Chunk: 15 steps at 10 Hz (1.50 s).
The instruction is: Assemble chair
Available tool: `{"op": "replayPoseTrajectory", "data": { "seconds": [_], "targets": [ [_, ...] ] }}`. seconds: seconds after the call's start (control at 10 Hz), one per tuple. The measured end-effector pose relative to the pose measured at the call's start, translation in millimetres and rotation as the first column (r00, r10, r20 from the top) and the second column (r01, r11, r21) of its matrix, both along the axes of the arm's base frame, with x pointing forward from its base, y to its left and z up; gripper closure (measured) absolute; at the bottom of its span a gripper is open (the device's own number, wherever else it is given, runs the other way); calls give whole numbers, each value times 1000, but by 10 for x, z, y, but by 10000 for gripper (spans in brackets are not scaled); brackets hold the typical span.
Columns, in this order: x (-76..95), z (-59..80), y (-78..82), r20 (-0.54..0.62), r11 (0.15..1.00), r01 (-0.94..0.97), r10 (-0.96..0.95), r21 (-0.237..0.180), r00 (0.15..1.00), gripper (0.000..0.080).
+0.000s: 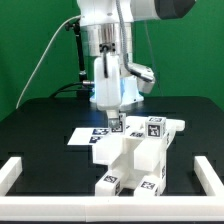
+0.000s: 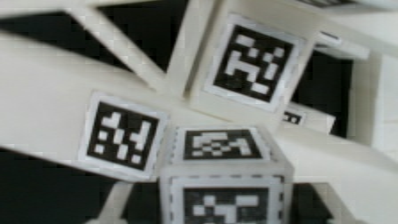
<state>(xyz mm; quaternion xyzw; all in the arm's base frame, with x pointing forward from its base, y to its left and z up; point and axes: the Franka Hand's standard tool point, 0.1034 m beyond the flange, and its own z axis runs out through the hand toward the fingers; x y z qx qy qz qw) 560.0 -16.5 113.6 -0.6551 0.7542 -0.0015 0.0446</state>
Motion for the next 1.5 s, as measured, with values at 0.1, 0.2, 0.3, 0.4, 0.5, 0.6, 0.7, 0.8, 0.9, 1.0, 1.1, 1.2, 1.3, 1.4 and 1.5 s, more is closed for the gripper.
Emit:
{"op": "replayPoseTrajectory", "data": {
  "seconds": [0.1, 0.2, 0.3, 0.4, 0.5, 0.6, 0.7, 0.8, 0.9, 1.0, 1.1, 1.2, 1.3, 1.4, 1.5],
  "targets": [
    [0, 0, -2, -8, 990, 138, -138, 9, 990, 516],
    [1, -3, -3, -15, 970, 243, -243, 16, 970, 515],
    [0, -3, 1, -25, 930, 367, -367, 26, 930, 515],
    [0, -3, 10, -30, 908, 419, -418, 29, 908, 515],
    [-12, 1, 41, -42, 859, 510, -509, 34, 860, 515],
    [-30, 3, 81, -47, 841, 540, -539, 35, 841, 515],
    [-29, 4, 87, -46, 844, 535, -534, 34, 844, 515],
    [-30, -10, 89, -45, 851, 525, -523, 32, 851, 515],
    [-33, -21, 89, -45, 858, 514, -512, 30, 858, 344],
    [-35, -26, 89, -46, 858, 513, -512, 29, 858, 219],
    [-36, -30, 92, -45, 864, 503, -502, 28, 864, 171],
    [-33, -15, 110, -37, 910, 414, -413, 27, 910, 171],
    [-30, 30, 136, -35, 936, 350, -348, 33, 937, 154],
    [-8, 105, 148, -13, 975, 220, -219, 40, 976, 151],
    [8, 189, 162, -5, 977, 208, -208, 56, 978, 151]
  ]
}}
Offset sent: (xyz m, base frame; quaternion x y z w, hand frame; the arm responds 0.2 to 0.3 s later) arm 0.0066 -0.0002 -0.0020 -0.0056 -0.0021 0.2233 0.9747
